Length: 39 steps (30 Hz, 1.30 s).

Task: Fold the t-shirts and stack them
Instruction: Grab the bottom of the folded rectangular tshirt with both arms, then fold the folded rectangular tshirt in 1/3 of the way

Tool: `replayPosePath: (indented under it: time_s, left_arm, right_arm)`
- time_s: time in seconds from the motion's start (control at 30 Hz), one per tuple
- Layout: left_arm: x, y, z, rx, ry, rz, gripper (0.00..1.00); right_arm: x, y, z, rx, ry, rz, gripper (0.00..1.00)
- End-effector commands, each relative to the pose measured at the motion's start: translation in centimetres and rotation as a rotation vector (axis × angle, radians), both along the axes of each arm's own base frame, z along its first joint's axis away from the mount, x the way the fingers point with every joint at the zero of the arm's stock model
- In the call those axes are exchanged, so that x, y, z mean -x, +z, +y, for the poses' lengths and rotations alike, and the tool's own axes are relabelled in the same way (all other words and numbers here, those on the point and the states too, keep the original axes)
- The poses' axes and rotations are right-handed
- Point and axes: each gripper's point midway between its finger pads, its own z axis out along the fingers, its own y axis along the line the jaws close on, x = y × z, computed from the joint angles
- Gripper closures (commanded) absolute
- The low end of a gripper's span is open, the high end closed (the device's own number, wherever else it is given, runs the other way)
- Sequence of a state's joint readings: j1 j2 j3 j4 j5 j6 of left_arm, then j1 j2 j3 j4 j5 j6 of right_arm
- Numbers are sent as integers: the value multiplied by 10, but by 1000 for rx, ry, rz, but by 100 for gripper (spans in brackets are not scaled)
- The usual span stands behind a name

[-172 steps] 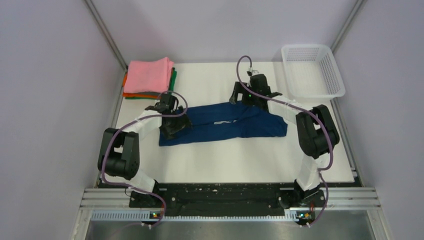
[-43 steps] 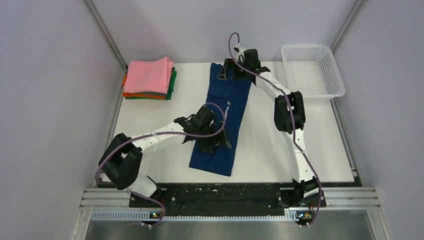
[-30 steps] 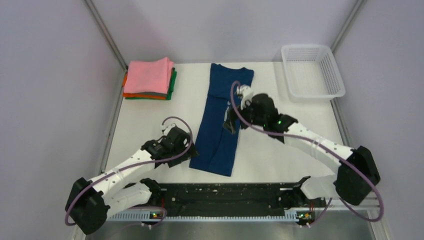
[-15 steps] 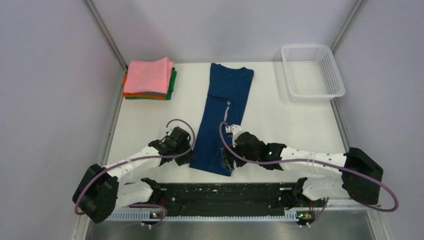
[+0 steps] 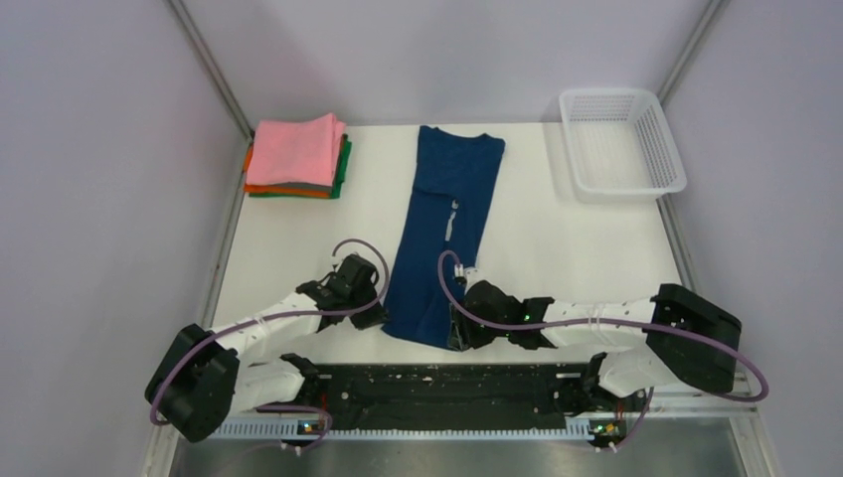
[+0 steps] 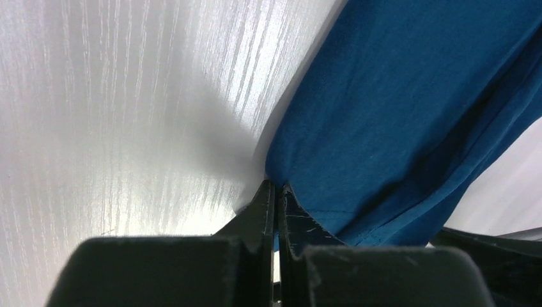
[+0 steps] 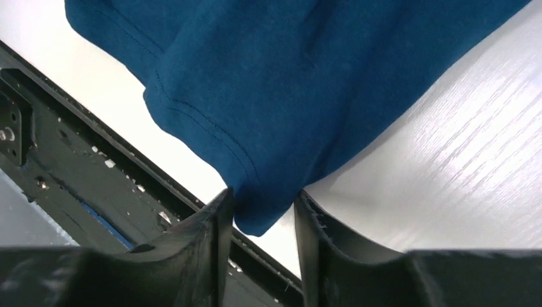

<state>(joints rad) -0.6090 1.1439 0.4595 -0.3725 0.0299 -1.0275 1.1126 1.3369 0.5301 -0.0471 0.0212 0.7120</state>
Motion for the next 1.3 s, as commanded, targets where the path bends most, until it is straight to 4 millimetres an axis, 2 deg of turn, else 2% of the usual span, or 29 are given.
replayPosePath:
  time_s: [0.0, 0.13, 0.23, 0.4, 0.5, 0.63, 0.73, 0.83, 0.97, 1.13, 1.27]
  left_arm:
    - [26, -17, 13, -48, -9, 103, 100]
    - [36, -19, 19, -37, 23, 123, 100]
    - [46, -15, 13, 39, 17, 121, 100]
    - [56, 8, -5, 219, -42, 45, 100]
    - [53, 31, -18, 322, -78, -23, 100]
    - [37, 75, -44, 473, -147, -137, 100]
    - [14, 90, -48, 435, -125, -198, 100]
    - [-17, 104, -49, 377, -94, -262, 100]
    - [-59, 122, -54, 337, -85, -277, 100]
    - [-107, 130, -66, 347, -125, -258, 100]
    - [-145, 134, -73, 364, -133, -246, 100]
  right_arm:
    - [12, -9, 2, -24, -30, 72, 70]
    - [32, -15, -14, -27, -27, 137, 99]
    - [40, -14, -25, -46, -36, 154, 100]
    - [53, 5, -18, -148, 27, 176, 100]
    - [52, 15, -13, -178, 38, 167, 100]
    - [39, 30, -9, -155, 27, 111, 100]
    - [25, 47, -4, -151, 11, 66, 100]
    - [2, 51, -10, -139, -41, 27, 100]
    - [-45, 66, -16, -169, -114, -48, 100]
    - [-105, 87, -20, -204, -171, -110, 100]
    - [-146, 95, -23, -207, -212, -135, 100]
